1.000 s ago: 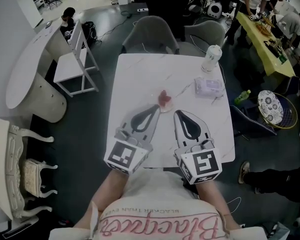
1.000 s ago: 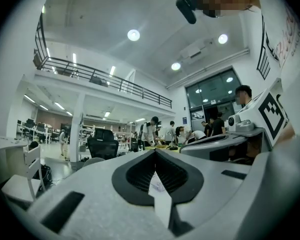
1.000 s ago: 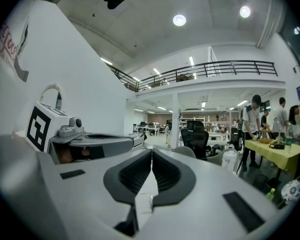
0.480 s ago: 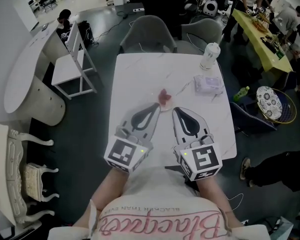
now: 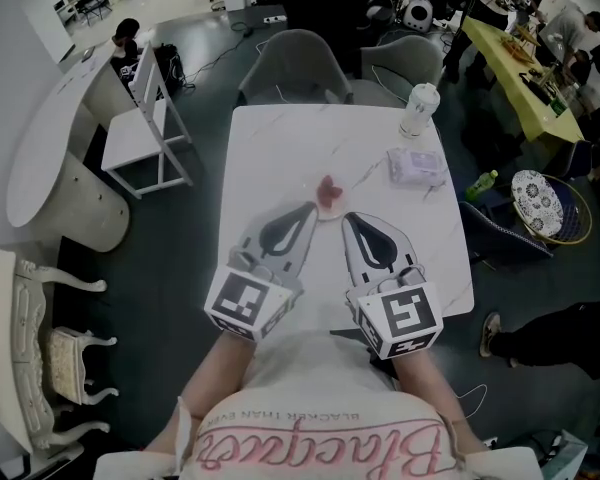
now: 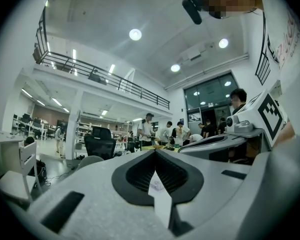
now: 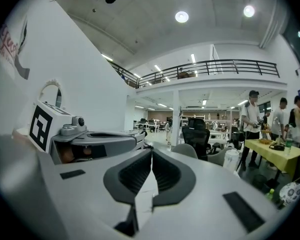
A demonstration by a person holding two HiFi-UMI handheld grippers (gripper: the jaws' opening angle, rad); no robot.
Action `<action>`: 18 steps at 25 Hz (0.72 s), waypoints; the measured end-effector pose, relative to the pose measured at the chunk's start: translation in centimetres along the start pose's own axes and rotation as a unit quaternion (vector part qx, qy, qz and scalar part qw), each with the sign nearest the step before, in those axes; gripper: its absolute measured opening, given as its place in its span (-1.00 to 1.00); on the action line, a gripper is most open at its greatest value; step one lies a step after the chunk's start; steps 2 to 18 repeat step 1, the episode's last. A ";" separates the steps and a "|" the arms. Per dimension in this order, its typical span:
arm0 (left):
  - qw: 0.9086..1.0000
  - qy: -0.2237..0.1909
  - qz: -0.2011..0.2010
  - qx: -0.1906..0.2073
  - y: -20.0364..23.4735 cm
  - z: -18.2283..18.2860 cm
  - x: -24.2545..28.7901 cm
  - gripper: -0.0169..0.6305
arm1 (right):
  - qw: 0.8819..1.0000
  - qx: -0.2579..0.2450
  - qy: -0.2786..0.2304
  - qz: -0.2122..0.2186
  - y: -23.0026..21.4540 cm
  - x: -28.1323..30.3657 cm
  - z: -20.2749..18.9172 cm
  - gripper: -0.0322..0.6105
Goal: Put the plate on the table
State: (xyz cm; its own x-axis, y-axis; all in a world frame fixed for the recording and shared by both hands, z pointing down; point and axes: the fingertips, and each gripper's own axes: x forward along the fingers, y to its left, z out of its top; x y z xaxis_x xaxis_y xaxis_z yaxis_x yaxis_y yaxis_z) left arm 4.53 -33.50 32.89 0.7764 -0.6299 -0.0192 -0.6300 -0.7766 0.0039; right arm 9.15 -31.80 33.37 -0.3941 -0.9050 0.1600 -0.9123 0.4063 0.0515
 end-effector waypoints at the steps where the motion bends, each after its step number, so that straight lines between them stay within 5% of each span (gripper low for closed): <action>1: 1.000 0.000 -0.001 -0.001 0.0 0.0 0.0 -0.93 | 1.000 -0.001 0.000 0.000 0.0 0.1 0.0 -0.88; 18: 1.000 0.000 -0.001 -0.001 0.0 0.0 0.0 -0.93 | 1.000 -0.001 0.000 0.000 0.0 0.1 0.0 -0.88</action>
